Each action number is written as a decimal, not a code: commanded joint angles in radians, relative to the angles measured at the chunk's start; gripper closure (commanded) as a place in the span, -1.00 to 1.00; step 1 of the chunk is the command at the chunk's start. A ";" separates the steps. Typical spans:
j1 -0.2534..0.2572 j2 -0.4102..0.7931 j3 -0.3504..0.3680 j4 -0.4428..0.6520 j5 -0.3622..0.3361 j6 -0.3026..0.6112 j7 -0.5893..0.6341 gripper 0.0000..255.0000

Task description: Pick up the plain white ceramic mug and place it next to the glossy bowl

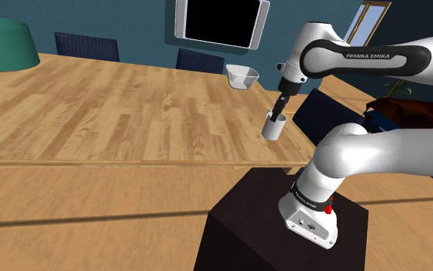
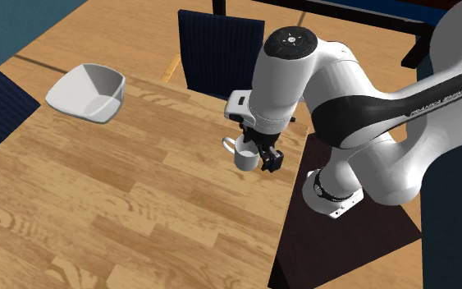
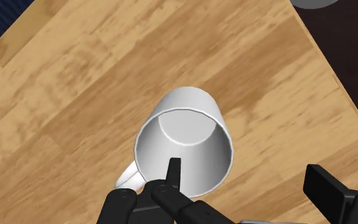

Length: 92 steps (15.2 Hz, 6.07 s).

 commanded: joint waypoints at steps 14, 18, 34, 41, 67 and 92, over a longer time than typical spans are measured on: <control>-0.027 0.038 -0.055 -0.105 -0.054 0.153 -0.019 -1.00; -0.027 0.038 -0.055 -0.105 -0.054 0.152 -0.019 1.00; -0.007 -0.001 -0.018 -0.002 -0.013 0.011 -0.021 1.00; 0.007 -0.009 0.007 0.088 0.013 -0.084 -0.023 1.00; 0.051 0.249 -0.066 0.499 0.019 -0.219 -0.125 1.00; 0.040 1.243 -0.484 1.319 0.449 -0.147 -0.672 1.00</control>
